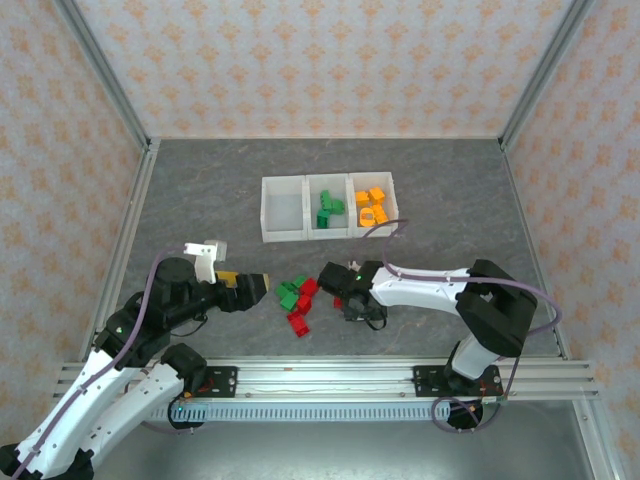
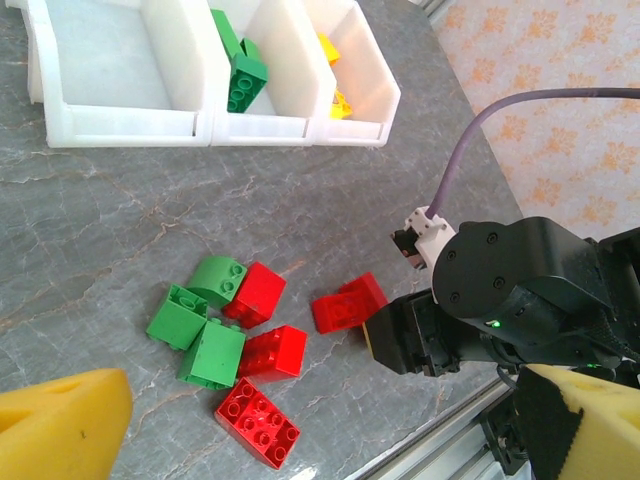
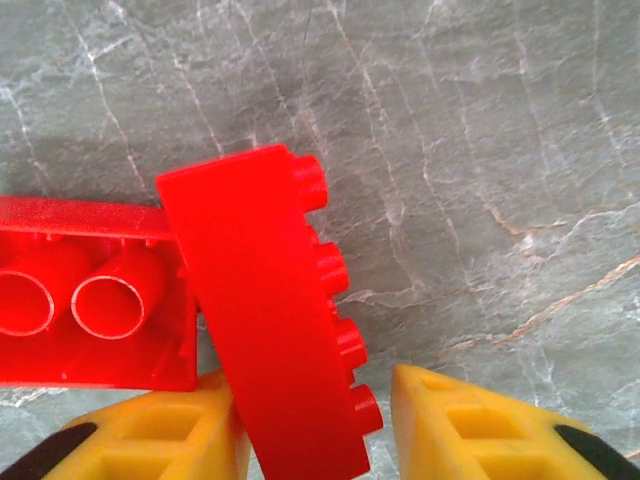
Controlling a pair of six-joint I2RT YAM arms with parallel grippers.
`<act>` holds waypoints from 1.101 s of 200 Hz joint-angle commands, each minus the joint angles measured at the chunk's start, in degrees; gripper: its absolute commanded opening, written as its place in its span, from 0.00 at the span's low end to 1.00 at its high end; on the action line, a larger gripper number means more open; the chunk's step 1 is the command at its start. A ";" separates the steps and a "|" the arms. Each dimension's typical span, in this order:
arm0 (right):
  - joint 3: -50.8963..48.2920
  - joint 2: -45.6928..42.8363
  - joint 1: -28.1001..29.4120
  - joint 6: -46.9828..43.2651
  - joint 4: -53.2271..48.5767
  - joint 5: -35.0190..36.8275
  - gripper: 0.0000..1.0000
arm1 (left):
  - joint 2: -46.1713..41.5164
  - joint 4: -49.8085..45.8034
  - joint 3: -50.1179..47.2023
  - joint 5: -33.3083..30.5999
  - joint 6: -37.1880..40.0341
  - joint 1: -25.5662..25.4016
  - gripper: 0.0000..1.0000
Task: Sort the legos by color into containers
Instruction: Pick up the lego from the bottom-center of the table.
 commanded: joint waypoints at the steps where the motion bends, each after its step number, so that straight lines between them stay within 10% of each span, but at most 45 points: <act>1: -0.53 -0.09 -0.44 -0.55 0.09 3.80 0.38 | -0.72 1.43 -0.41 -0.99 0.97 -0.39 0.99; 145: 6.51 -5.33 -0.64 -6.40 -9.69 5.78 0.12 | -1.03 1.81 -0.14 -2.08 0.79 -0.39 0.99; 220: 34.83 2.04 -5.46 -16.26 -13.40 15.50 0.11 | 2.38 0.25 1.41 -6.13 1.32 -0.41 0.99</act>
